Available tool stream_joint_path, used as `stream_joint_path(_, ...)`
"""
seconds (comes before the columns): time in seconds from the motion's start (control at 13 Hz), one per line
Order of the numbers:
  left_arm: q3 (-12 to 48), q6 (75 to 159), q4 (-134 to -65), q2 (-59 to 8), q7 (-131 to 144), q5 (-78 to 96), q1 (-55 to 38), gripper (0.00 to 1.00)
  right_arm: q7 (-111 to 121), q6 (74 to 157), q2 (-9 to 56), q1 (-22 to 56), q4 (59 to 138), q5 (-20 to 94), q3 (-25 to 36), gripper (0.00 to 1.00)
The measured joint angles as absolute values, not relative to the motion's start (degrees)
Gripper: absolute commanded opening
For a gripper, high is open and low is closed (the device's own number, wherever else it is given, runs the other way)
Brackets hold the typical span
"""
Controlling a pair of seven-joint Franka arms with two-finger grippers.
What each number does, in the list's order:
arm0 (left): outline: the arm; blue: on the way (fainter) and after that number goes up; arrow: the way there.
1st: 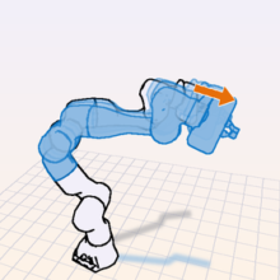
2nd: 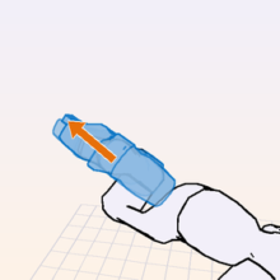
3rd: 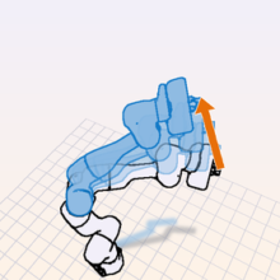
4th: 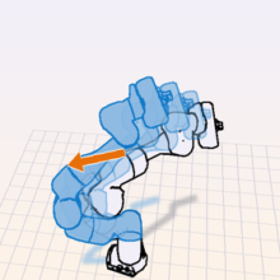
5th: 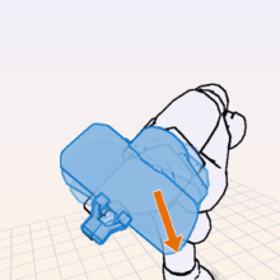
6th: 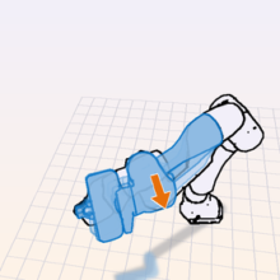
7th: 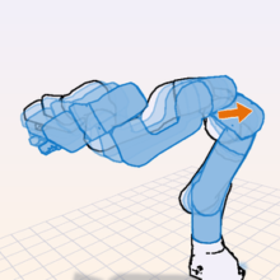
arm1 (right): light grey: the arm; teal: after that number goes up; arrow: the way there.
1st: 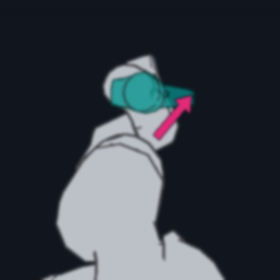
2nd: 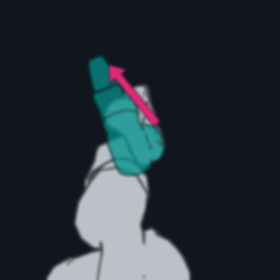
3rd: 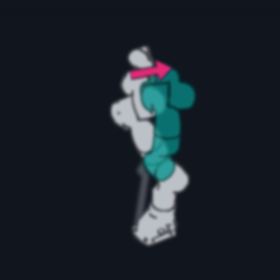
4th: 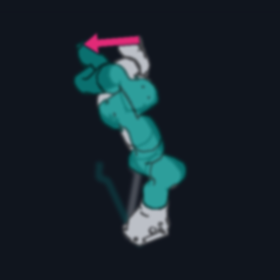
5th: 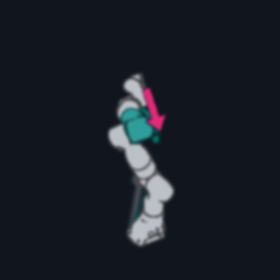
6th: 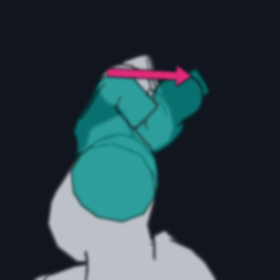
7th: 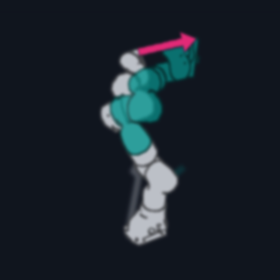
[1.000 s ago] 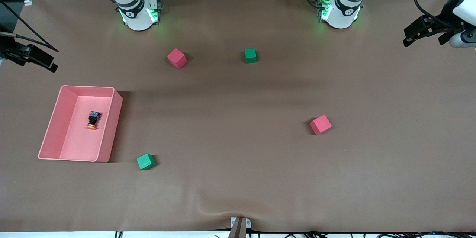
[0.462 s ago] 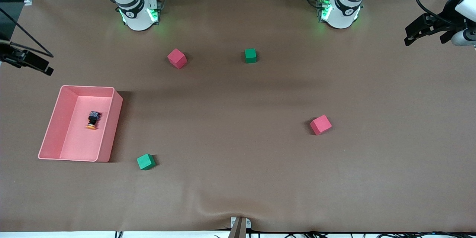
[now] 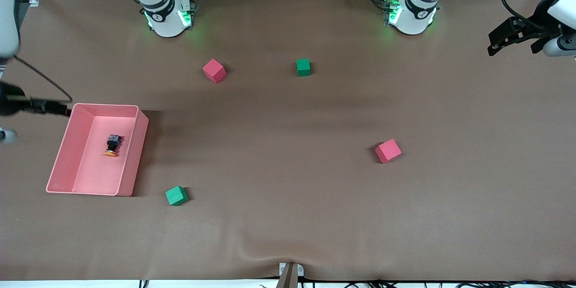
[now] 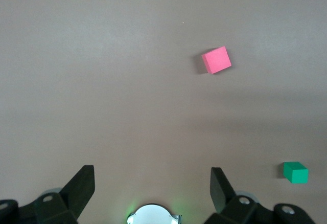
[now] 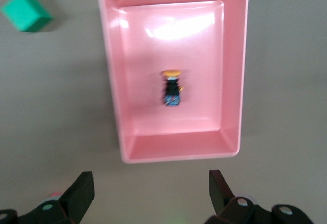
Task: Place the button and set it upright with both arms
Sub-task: 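Reach the right gripper into the pink tray and grasp the button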
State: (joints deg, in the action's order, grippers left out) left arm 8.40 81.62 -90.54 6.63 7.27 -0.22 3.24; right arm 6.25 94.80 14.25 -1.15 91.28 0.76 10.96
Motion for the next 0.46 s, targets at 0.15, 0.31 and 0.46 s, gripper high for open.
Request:
stream_joint_path(0.15, 8.42, 81.56, -90.55, 6.47, 7.27, -0.22, 3.25, 1.00, 8.44, 102.68, 16.72, -2.09, 96.46, 3.09, 12.46, 1.00)
stream_joint_path(0.31, 8.41, 81.44, -90.55, 6.30, 7.27, -0.22, 3.28, 1.00, 9.83, 110.56, 17.44, -2.48, 102.61, 4.37, 13.25, 1.00)
stream_joint_path(0.46, 8.38, 81.37, -90.54, 6.23, 7.27, -0.22, 3.34, 1.00, 10.83, 116.63, 18.87, -2.55, 106.44, 4.44, 13.31, 1.00)
